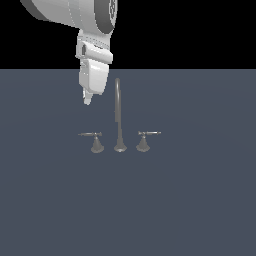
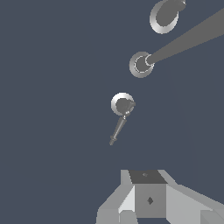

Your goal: Turn on the faucet by rotating a designated handle.

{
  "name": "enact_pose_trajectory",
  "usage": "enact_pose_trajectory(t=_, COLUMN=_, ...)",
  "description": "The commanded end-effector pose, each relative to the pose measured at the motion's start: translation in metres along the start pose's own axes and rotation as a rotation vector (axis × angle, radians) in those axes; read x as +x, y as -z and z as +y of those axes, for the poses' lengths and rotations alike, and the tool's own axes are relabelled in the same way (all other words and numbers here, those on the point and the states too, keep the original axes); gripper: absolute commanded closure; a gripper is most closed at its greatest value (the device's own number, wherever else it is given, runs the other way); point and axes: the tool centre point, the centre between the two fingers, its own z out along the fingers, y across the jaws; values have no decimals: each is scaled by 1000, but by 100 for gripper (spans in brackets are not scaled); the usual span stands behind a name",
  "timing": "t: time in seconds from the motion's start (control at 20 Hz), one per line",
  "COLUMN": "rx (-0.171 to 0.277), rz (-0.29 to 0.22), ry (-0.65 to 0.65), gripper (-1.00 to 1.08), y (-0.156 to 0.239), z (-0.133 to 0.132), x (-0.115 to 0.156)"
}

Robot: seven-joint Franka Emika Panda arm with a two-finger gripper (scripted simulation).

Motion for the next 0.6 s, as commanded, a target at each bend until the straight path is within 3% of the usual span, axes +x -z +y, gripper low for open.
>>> enact_pose_trajectory(t=0.0, rx=-1, rz=26, ry=-68, gripper=108, y=-21, z=-9, x=4)
enact_pose_trajectory(t=0.55, rx=25, rz=175, ry=-312, gripper=108, y=-97, z=-39, x=22)
